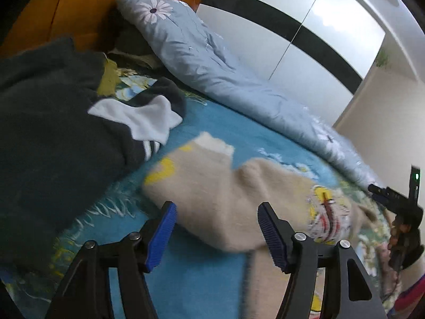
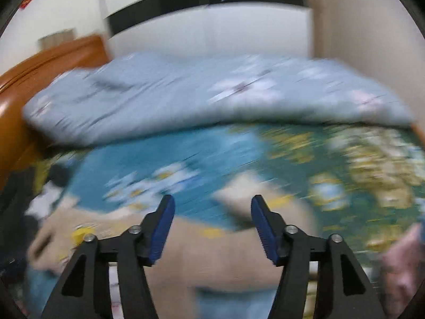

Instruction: Fold clothes

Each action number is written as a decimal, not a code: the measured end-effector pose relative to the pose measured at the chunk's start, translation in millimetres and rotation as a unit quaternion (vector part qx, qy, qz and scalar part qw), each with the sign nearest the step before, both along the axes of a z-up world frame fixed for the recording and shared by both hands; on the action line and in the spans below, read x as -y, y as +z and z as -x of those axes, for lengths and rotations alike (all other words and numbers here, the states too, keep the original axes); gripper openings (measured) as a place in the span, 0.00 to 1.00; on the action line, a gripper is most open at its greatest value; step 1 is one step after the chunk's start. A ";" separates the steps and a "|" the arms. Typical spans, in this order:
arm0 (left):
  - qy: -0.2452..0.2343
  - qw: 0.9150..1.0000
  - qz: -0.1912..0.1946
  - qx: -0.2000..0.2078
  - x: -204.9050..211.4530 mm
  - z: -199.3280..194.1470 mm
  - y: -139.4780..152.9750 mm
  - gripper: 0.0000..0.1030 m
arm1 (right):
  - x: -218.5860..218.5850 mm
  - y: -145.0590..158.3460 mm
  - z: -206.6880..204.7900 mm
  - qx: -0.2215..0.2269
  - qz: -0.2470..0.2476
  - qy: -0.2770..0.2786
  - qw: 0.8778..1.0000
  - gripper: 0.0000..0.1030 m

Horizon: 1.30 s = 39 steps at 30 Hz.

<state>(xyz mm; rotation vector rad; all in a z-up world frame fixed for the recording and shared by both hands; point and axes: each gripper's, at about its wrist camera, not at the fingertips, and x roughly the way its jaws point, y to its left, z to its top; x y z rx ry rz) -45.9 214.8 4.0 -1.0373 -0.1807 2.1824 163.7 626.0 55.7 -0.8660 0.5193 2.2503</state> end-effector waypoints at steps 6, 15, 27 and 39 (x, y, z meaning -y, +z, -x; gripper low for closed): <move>-0.052 0.998 0.032 0.000 -40.4 13.2 -9.9 0.68 | 19.5 -31.2 67.0 0.029 0.060 0.078 0.995 0.60; -0.017 0.989 0.140 -0.051 -68.0 25.7 -29.6 0.60 | 21.6 -43.0 92.2 0.057 0.099 0.083 0.990 0.61; 0.079 0.995 0.053 0.003 6.7 36.1 -24.0 0.42 | 79.8 -82.0 66.9 0.130 0.114 0.178 0.969 0.61; 0.059 0.996 0.052 0.029 0.9 38.1 -32.6 0.42 | 50.0 -81.9 102.2 0.132 0.073 0.197 0.969 0.61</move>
